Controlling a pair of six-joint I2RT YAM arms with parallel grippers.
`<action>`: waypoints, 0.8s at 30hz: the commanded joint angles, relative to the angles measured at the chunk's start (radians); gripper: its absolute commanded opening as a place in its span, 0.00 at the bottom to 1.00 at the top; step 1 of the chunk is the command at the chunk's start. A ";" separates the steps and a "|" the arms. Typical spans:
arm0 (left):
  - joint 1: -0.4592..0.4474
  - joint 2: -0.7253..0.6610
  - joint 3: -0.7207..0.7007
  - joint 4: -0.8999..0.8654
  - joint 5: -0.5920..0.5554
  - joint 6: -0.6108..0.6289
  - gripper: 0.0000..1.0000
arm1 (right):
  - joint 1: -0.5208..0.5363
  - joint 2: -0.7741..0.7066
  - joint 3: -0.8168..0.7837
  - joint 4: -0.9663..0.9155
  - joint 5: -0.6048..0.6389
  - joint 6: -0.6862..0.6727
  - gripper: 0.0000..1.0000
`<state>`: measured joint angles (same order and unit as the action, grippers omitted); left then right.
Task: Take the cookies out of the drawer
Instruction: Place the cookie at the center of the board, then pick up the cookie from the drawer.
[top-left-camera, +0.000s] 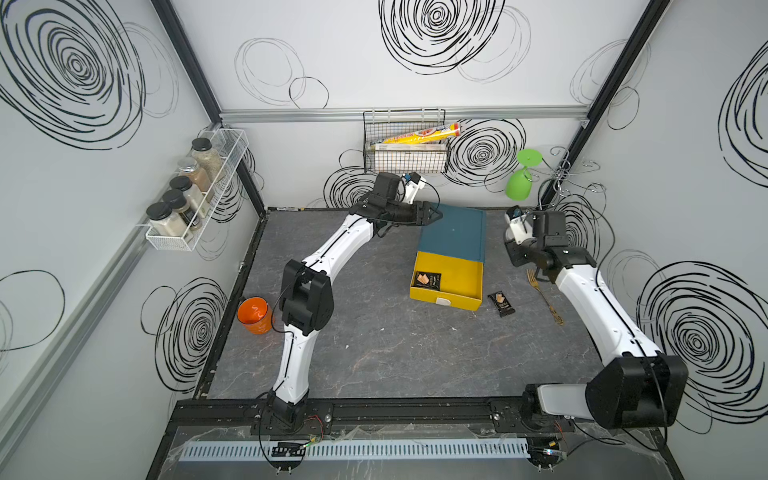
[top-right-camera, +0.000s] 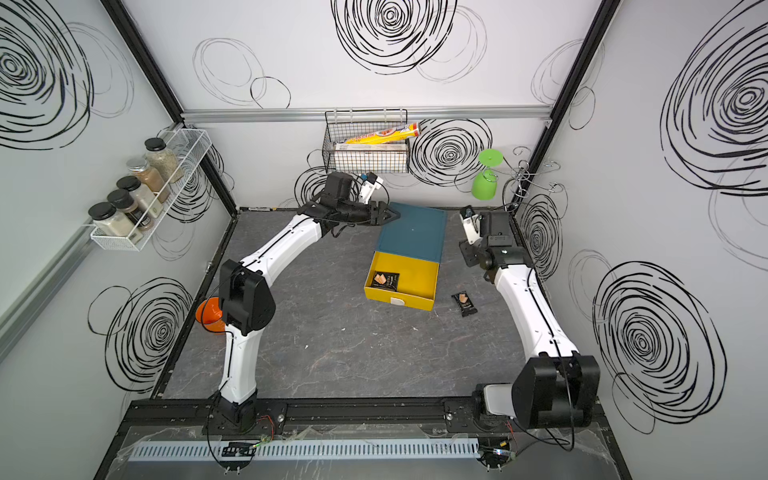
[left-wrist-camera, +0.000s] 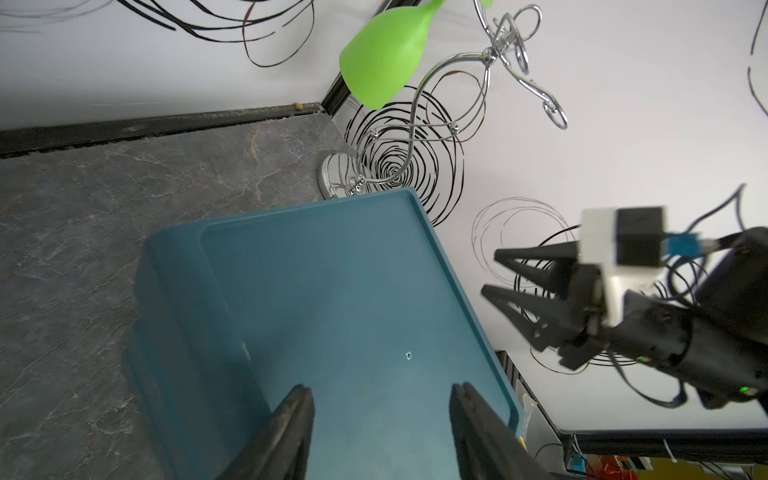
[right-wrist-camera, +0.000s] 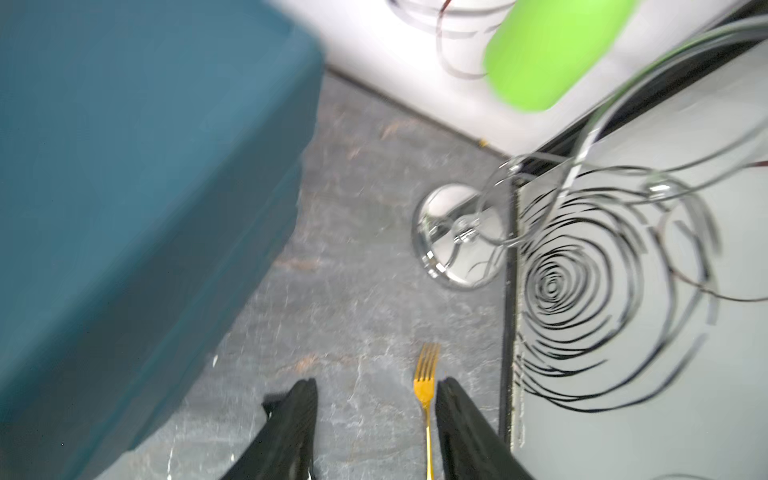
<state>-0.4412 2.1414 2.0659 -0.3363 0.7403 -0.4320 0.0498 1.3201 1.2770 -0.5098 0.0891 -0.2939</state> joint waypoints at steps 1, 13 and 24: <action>0.028 -0.094 0.018 0.001 -0.005 0.014 0.67 | -0.011 0.010 0.134 -0.078 -0.043 0.137 0.47; 0.017 -0.405 -0.232 -0.064 0.004 0.311 0.63 | -0.011 0.084 0.039 0.276 -0.886 0.494 0.00; -0.241 -0.402 -0.263 -0.380 -0.411 0.734 0.74 | -0.002 0.175 -0.059 0.438 -1.029 0.545 0.00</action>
<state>-0.6796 1.7020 1.7714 -0.6216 0.4751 0.1612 0.0406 1.4811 1.2354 -0.1467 -0.8764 0.2302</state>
